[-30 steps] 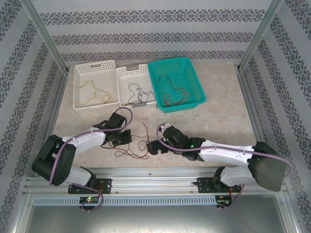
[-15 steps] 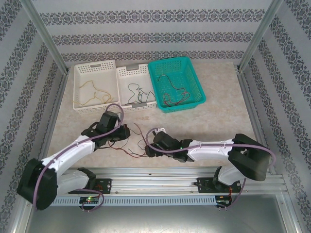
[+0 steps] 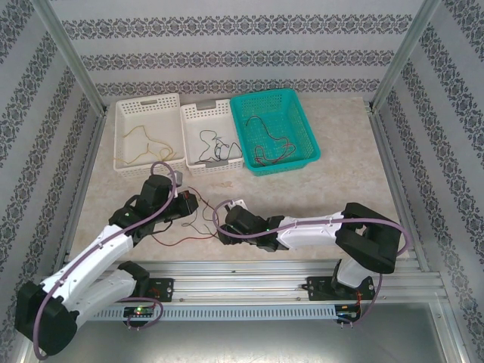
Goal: Untangle the cables
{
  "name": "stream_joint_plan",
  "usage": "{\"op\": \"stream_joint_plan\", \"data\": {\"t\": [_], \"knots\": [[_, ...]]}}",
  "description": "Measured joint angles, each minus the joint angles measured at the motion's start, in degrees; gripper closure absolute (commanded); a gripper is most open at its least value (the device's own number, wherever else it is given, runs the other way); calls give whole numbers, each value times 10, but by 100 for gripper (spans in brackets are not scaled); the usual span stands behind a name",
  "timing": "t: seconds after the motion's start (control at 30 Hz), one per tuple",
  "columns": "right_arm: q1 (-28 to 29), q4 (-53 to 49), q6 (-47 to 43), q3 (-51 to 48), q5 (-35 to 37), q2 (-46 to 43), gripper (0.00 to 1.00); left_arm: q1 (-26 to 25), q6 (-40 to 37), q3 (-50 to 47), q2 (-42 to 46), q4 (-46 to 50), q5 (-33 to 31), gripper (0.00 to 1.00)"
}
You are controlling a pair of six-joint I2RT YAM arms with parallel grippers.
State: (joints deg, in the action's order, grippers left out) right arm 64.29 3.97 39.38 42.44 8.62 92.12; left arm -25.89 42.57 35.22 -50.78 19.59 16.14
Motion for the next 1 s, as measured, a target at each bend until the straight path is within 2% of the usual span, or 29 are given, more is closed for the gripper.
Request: {"op": "stream_joint_plan", "data": {"t": [0.4, 0.67, 0.8, 1.0], "knots": [[-8, 42, 9, -1, 5, -10, 38, 0, 13, 86, 29, 7, 49, 100], [-27, 68, 10, -6, 6, -27, 40, 0, 24, 96, 27, 3, 88, 100], [-27, 70, 10, -6, 6, -27, 40, 0, 25, 120, 25, 4, 92, 100], [-35, 79, 13, -19, 8, -32, 40, 0, 10, 207, 24, 21, 83, 100]]}}
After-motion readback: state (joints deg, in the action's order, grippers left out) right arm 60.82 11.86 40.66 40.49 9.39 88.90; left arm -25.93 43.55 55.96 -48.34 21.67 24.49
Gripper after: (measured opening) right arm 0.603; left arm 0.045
